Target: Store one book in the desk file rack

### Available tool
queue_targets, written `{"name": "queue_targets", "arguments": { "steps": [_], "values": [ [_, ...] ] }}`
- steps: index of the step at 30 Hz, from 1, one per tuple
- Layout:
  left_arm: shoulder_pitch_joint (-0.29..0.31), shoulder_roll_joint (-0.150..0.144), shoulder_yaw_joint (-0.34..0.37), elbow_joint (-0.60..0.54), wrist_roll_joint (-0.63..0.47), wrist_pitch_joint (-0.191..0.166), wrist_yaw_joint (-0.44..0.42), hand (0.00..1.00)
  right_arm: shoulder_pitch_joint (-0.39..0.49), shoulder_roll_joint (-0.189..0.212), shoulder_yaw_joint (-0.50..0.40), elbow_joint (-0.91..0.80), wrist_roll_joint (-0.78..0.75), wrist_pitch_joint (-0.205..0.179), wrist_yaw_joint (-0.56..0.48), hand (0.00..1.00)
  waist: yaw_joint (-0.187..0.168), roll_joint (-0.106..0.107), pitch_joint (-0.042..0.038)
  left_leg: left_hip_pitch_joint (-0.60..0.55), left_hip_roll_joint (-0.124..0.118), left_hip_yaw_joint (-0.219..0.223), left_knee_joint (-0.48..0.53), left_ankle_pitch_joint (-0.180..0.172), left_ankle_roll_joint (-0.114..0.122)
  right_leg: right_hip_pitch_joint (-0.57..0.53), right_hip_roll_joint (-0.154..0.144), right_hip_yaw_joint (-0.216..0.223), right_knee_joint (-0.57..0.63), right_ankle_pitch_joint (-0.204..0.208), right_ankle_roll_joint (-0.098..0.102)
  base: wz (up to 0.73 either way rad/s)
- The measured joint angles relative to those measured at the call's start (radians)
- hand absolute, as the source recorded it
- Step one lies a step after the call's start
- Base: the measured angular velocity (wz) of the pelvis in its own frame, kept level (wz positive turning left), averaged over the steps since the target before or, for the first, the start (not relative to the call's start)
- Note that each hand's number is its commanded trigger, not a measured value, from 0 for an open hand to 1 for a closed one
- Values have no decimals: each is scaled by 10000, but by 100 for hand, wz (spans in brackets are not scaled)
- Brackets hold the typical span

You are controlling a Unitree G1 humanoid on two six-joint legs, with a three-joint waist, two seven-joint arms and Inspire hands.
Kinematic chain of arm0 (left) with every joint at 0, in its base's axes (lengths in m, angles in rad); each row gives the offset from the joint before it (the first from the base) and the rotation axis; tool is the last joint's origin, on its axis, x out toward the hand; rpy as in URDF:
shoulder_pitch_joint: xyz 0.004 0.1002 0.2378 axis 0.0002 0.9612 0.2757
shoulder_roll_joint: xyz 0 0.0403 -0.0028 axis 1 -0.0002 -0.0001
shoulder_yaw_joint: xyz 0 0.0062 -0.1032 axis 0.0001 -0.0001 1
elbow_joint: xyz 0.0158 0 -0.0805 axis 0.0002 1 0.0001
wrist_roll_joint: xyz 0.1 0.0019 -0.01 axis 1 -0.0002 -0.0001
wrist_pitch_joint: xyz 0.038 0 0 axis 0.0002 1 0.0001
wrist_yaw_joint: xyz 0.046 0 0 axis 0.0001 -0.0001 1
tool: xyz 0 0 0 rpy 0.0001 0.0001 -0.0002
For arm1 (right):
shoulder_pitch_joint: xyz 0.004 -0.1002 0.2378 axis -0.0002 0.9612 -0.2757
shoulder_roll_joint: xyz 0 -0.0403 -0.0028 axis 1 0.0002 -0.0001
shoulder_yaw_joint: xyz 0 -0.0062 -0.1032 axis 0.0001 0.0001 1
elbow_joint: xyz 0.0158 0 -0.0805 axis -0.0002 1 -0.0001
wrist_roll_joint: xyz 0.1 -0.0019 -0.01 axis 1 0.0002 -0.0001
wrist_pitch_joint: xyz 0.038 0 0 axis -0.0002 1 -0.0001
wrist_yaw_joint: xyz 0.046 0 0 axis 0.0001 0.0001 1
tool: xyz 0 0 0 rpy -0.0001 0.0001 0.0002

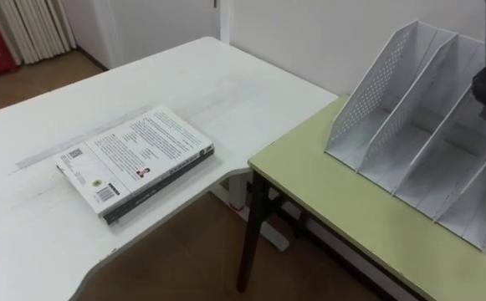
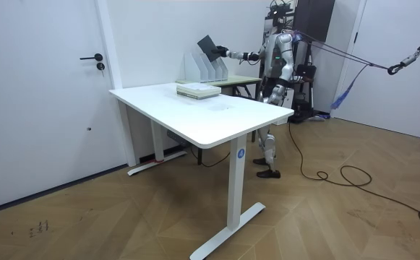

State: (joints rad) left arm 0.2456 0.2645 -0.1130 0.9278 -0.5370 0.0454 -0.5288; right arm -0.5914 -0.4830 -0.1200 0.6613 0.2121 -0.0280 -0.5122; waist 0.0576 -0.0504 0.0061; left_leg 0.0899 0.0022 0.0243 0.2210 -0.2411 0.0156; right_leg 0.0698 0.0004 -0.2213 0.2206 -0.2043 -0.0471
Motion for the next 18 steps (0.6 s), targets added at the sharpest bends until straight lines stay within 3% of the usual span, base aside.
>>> {"name": "queue_targets", "arguments": {
  "steps": [1, 2, 3, 4, 18],
  "values": [
    [0, -1, 0, -1, 4, 5, 1, 0, 0, 0, 0, 0, 74, 5, 31, 100, 6, 5, 1, 10, 2, 5, 0, 0, 0, 4, -4, 2, 0, 0, 0, 0],
    [-1, -1, 0, -9, 6, 19, 4, 0, 0, 0, 0, 0, 202, 22, 86, 88, 11, 10, 3, 25, 5, 11, -1, 0, -1, 6, -6, 9, 0, 0, 0, 0],
    [-5, -1, 3, -11, 7, 48, 8, 0, 0, 0, 0, 0, 247, 47, 138, 18, 11, 19, 5, 39, 6, 14, -2, 1, -1, 4, -6, 11, -1, 0, 0, 0],
    [-13, -1, 1, -12, 4, 71, 15, 0, 0, 0, 0, 0, 274, 54, 155, 0, 8, 23, 6, 44, 6, 15, -2, 1, -1, 7, -7, 12, -2, 0, 0, 0],
    [-63, -10, -80, -46, 9, 214, 89, 0, -1, 29, 126, 9, 745, 259, 723, 0, 42, 163, 29, 87, 18, 80, -1, 2, -3, 51, -6, 144, 2, 6, -10, 0]
  ]
}}
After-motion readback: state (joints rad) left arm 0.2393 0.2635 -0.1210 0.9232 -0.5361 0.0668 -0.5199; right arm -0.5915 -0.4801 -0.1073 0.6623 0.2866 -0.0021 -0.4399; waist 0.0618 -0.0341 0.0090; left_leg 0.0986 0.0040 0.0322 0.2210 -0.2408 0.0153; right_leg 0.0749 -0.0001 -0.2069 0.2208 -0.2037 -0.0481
